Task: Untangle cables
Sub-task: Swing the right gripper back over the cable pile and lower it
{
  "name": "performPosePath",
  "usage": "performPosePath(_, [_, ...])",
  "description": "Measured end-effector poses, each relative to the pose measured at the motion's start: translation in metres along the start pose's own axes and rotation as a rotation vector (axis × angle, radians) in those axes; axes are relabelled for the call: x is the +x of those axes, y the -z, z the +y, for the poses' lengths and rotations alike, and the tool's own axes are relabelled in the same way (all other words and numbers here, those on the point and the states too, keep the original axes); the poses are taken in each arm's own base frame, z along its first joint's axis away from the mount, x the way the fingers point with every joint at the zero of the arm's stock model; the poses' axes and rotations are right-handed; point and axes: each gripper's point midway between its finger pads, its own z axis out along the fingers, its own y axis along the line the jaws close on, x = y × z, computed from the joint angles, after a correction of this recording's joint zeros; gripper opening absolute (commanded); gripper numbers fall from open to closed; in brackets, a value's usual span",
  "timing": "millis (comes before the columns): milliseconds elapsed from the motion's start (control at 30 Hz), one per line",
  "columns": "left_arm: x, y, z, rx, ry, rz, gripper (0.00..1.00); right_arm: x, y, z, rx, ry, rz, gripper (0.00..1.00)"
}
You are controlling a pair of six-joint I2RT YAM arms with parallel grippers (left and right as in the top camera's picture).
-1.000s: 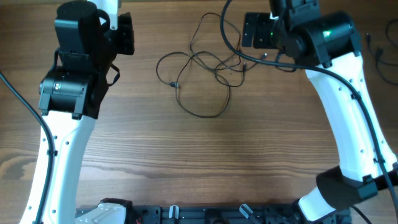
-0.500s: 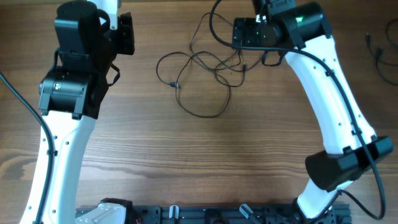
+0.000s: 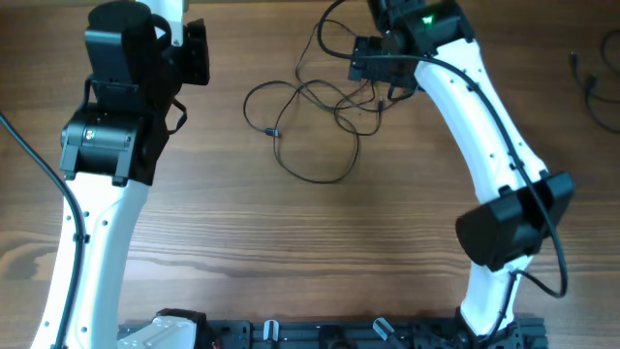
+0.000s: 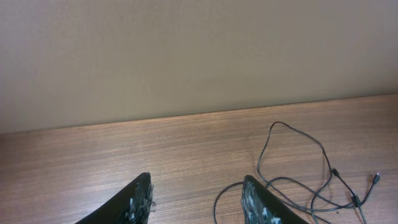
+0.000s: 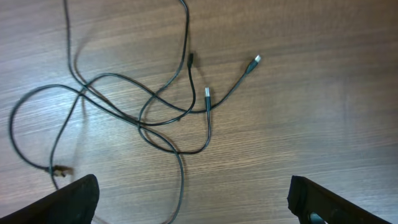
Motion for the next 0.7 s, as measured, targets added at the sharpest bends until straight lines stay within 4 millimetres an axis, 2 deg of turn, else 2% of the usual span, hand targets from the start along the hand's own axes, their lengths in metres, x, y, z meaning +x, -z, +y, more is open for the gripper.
performPosePath(300, [0.0, 0.0, 0.0, 0.0, 0.0, 0.0, 0.47, 0.003, -0.039, 0.007, 0.025, -0.091, 0.038, 0.99])
performPosePath(467, [0.0, 0.0, 0.0, 0.0, 0.0, 0.0, 0.47, -0.007, -0.057, 0.016, 0.007, -0.148, 0.01, 1.0])
performPosePath(567, [0.0, 0.0, 0.0, 0.0, 0.0, 0.001, 0.47, -0.011, -0.068, 0.022, -0.003, -0.149, -0.002, 1.0])
performPosePath(700, [0.0, 0.0, 0.0, 0.0, 0.0, 0.002, 0.47, -0.007, -0.083, 0.023, 0.007, -0.122, 0.017, 1.0])
